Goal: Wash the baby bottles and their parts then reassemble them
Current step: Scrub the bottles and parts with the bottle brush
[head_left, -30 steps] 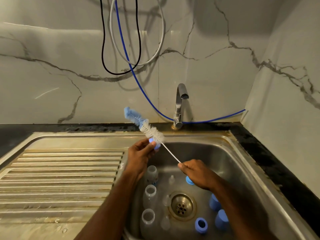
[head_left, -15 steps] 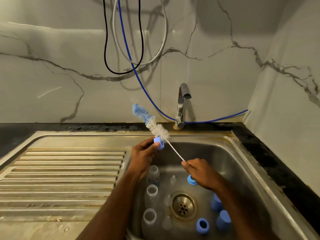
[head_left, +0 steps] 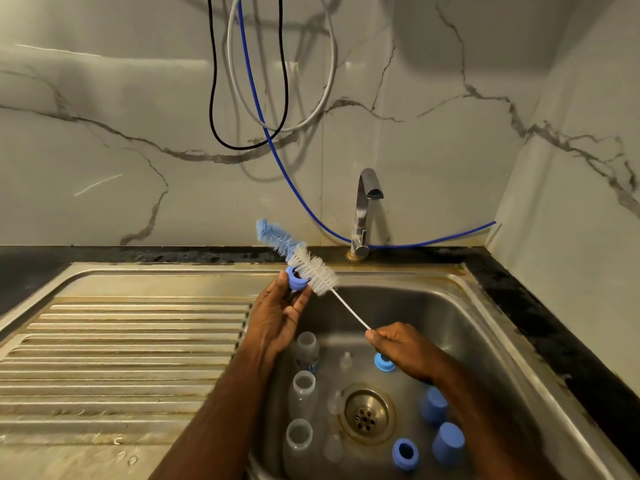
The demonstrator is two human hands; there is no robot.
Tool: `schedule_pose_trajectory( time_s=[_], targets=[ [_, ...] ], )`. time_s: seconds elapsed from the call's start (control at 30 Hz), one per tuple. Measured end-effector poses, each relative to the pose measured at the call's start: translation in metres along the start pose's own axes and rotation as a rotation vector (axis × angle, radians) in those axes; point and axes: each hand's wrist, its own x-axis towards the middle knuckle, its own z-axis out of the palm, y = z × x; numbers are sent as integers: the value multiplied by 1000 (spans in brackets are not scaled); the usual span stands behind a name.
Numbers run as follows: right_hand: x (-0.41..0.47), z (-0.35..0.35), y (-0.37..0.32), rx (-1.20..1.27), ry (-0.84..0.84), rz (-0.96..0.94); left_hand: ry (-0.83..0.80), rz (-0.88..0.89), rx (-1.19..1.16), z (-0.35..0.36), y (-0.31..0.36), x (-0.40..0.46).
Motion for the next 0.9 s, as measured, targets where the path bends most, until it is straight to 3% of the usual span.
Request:
schedule_pose_trajectory(
  time_s=[0.07, 0.2, 0.43, 0.6, 0.67, 0.77, 0.83, 0.9],
  targets=[
    [0, 3, -2, -17, -24, -10, 3, 30, 46, 0, 0, -1],
    [5, 14, -8, -77, 98, -50, -56, 43, 273, 10, -13, -11],
    [2, -6, 11, -66, -20, -12, -13, 161, 175, -3, 1, 1],
    [5, 6, 3, -111, 45, -26, -238, 204, 638, -7, -8, -1],
    [6, 4, 5, -81, 64, -5, -252, 147, 562, -7, -5, -1],
    [4, -3, 12, 32, 18, 20, -232, 2, 250, -8, 3, -2],
    [2, -3, 12, 57, -21, 21, -184, -1, 72, -4, 4, -1],
    [2, 0, 9, 41, -34, -1, -125, 32, 45, 0, 2, -1]
  ],
)
